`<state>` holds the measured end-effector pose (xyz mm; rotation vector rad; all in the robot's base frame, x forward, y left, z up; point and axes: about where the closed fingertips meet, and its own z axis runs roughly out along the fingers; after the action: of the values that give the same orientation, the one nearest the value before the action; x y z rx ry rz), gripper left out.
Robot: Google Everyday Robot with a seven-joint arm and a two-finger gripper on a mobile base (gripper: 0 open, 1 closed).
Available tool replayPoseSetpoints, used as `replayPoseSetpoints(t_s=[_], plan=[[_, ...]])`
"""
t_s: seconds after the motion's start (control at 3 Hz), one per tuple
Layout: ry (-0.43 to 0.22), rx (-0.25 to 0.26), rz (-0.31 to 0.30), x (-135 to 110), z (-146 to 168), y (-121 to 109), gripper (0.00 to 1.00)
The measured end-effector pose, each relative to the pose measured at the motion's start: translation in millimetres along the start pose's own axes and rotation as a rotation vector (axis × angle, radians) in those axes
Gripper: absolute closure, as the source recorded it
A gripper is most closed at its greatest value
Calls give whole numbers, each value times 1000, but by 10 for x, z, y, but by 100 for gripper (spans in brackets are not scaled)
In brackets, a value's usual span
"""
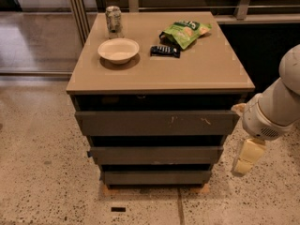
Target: Open middle drawer
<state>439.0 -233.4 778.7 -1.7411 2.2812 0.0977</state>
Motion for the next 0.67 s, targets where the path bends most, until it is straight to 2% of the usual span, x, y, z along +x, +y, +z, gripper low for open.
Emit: replayPoseSetpoints(t_s=[0.33, 0.67], plan=[[10, -57, 15, 141, 299, 12, 0], [9, -56, 15, 143, 298, 15, 0]])
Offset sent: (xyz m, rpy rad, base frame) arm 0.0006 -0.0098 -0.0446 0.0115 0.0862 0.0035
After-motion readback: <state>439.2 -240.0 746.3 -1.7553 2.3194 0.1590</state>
